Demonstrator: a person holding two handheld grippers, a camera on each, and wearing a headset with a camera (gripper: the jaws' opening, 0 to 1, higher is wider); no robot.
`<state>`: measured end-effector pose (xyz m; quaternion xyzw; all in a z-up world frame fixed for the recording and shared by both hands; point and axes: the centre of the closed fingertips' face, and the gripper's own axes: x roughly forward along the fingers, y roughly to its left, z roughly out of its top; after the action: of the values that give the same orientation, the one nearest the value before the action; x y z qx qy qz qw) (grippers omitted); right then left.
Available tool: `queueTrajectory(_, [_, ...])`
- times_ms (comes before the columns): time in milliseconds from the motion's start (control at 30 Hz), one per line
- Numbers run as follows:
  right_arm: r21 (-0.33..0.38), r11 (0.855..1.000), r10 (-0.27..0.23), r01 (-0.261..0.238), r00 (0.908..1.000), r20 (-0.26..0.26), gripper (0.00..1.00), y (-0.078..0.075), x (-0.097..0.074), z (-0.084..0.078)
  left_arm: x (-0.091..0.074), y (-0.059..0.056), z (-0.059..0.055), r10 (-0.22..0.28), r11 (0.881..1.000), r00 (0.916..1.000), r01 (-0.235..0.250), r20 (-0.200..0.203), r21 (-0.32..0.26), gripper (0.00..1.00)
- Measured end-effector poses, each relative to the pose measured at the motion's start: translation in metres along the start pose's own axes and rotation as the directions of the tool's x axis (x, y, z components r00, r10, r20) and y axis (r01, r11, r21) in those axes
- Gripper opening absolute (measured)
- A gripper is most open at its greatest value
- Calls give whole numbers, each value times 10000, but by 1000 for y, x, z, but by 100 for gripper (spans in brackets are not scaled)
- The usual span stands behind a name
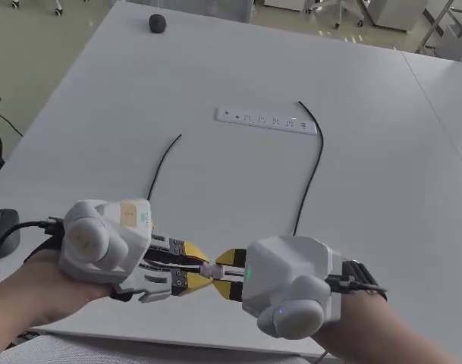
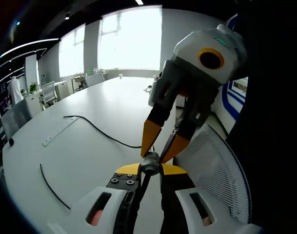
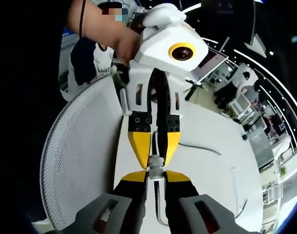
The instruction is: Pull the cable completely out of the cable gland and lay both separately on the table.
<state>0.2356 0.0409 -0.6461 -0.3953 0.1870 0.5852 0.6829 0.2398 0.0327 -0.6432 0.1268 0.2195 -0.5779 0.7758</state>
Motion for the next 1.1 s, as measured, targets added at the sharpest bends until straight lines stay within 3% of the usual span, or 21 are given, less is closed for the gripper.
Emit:
queueTrajectory(100, [-25, 10000, -72, 73, 9999, 143, 11, -5, -1, 3, -3, 2, 1, 75, 10000, 10000, -75, 43, 58, 15])
queueTrajectory(233, [643, 9979, -46, 12, 9986, 525, 15, -11, -4, 8, -7, 5, 1, 181, 9995, 9998, -182, 47, 248, 15])
queueTrajectory(333, [1935, 9810, -77, -147, 9934, 1147, 15, -19, -12, 15, -10, 7, 2, 240, 9990, 9996, -244, 117, 370, 15])
queueTrajectory(500, [2527, 9675, -245, -62, 9927, 1184, 15, -28, -18, 9, -12, 10, 4, 381, 9983, 9991, -388, 184, 446, 15])
queueTrajectory(567, [2713, 9622, -85, -217, 9939, 1096, 15, -25, -18, 4, -12, 12, 4, 435, 9979, 9989, -444, 197, 463, 15])
queueTrajectory(633, [2600, 9652, 33, -280, 9955, 949, 15, -20, -17, 0, -12, 12, 4, 479, 9978, 9986, -487, 204, 439, 15])
queueTrajectory(800, [2092, 9778, -163, 90, 9993, 335, 10, -16, -11, -12, -10, 12, 6, 482, 9975, 9986, -494, 237, 500, 15])
queueTrajectory(1100, [1818, 9831, -223, 188, 9996, 171, 4, -13, -2, -11, -9, 11, 5, 388, 9985, 9991, -394, 171, 389, 15])
